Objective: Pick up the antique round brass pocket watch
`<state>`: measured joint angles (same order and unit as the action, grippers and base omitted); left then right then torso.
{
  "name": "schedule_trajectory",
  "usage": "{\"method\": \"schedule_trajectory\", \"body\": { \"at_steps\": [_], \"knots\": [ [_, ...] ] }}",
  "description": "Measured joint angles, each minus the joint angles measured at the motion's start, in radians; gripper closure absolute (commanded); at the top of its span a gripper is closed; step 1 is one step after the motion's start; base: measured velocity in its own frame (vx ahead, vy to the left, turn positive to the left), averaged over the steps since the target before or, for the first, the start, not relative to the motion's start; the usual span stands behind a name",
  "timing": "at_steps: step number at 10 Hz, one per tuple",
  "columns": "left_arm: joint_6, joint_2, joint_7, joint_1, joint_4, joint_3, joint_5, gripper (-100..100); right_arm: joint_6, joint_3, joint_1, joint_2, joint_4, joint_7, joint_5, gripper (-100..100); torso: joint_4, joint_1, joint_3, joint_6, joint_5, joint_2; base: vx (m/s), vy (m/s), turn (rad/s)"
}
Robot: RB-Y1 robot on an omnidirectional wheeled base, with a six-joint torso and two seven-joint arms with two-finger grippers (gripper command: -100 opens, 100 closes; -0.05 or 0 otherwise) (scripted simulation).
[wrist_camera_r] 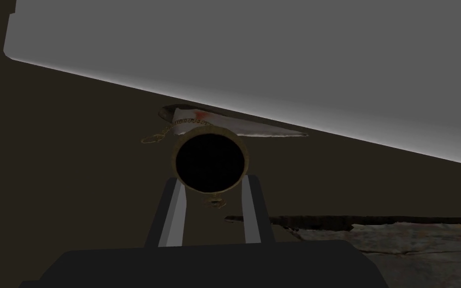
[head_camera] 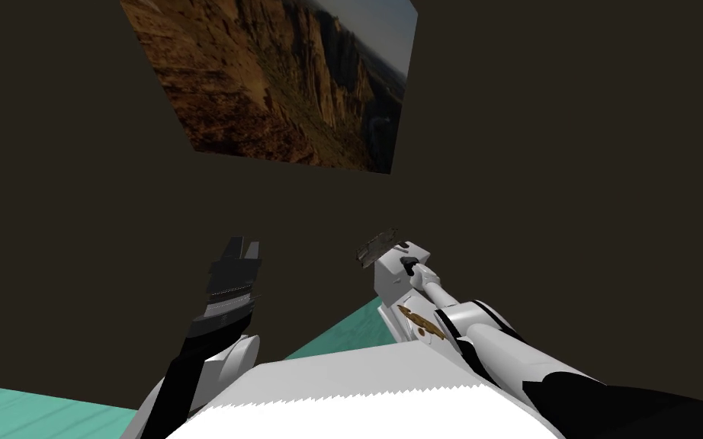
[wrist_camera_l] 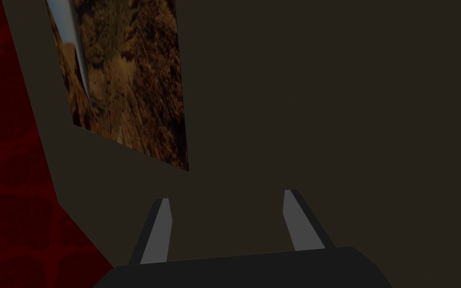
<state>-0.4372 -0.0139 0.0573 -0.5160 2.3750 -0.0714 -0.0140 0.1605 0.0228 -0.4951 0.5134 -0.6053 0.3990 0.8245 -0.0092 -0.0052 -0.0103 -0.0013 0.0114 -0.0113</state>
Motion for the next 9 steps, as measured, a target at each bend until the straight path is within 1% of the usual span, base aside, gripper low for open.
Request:
{"method": "schedule_trajectory", "body": {
  "at_steps": [1, 3, 4, 5, 6, 7, 8, 9],
  "knots": [
    [0.0, 0.0, 0.0, 0.0, 0.0, 0.0, 0.0, 0, 0.006, 0.004, -0.001, 0.0, -0.002, -0.019, 0.009, 100, 0.0, 0.0, -0.001, 0.0, 0.0, -0.001, -0.048, -0.04, 0.048],
    [0.0, 0.0, 0.0, 0.0, 0.0, 0.0, 0.0, 0, 0.035, 0.019, -0.008, -0.008, -0.011, -0.068, 0.05, 100, 0.0, 0.0, 0.0, 0.0, 0.0, 0.0, -0.035, -0.032, 0.024],
    [0.0, 0.0, 0.0, 0.0, 0.0, 0.0, 0.0, 0, 0.037, 0.016, -0.011, -0.011, -0.008, -0.088, 0.071, 100, 0.0, 0.0, -0.001, 0.001, 0.0, -0.001, -0.047, -0.048, 0.037],
    [0.0, 0.0, 0.0, 0.0, 0.0, 0.0, 0.0, 0, 0.057, 0.03, -0.011, -0.015, -0.022, -0.103, 0.074, 100, 0.0, -0.001, 0.0, 0.0, 0.0, 0.0, -0.052, -0.043, 0.049],
    [0.0, 0.0, 0.0, 0.0, 0.0, 0.0, 0.0, 0, 0.07, 0.031, -0.015, -0.021, -0.023, -0.124, 0.094, 100, 0.0, 0.0, 0.0, 0.0, 0.0, 0.0, -0.024, -0.014, 0.005],
    [0.0, 0.0, 0.0, 0.0, 0.0, 0.0, 0.0, 0, 0.068, 0.025, -0.021, -0.024, -0.013, -0.151, 0.124, 100, 0.0, 0.001, -0.001, 0.001, 0.0, -0.001, -0.003, 0.002, -0.012],
    [0.0, 0.0, 0.0, 0.0, 0.0, 0.0, 0.0, 0, 0.066, 0.022, -0.023, -0.025, -0.008, -0.166, 0.143, 100, 0.0, 0.002, -0.001, 0.001, 0.0, -0.002, 0.0, 0.0, 0.0],
    [0.0, 0.0, 0.0, 0.0, 0.0, 0.0, 0.0, 0, 0.066, 0.022, -0.023, -0.025, -0.008, -0.168, 0.145, 0, -0.001, 0.002, -0.002, 0.0, 0.0, -0.003, 0.0, 0.0, 0.0]
  ]
}}
